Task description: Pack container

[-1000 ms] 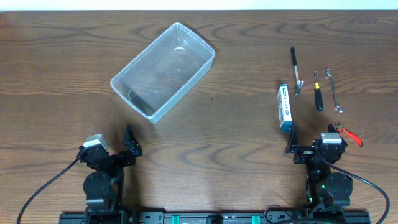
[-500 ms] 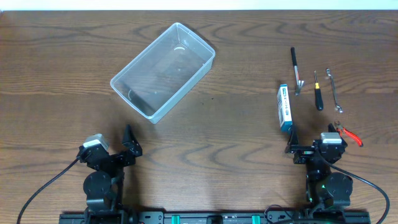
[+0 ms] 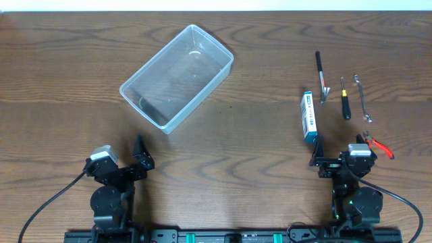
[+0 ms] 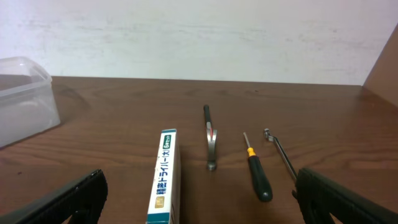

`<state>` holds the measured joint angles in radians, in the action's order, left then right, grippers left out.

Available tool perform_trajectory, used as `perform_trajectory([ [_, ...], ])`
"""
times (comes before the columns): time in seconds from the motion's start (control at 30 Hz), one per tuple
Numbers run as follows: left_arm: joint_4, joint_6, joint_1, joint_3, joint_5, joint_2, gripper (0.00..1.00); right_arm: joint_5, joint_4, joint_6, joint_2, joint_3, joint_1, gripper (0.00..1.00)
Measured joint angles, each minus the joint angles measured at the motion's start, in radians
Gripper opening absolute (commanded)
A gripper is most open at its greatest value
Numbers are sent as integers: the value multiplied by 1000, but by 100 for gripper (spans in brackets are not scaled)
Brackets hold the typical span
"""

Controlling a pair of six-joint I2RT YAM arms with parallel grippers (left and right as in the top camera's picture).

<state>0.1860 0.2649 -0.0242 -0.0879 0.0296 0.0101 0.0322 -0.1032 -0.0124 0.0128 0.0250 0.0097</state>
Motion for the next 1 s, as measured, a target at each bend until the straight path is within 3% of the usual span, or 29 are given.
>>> perform_trajectory([
  [0.5,0,0,0,0,0,0,98,-26,5,42,0,0,0,99],
  [0.73,-51,2,0,14,1,0,98,-15,177,105,11,10,0,99],
  [0.87,-109,27,0,14,1,0,98,18,186,111,129,120,0,99],
  [1.0,-110,35,0,-31,16,22,98,21,181,95,379,367,0,99],
])
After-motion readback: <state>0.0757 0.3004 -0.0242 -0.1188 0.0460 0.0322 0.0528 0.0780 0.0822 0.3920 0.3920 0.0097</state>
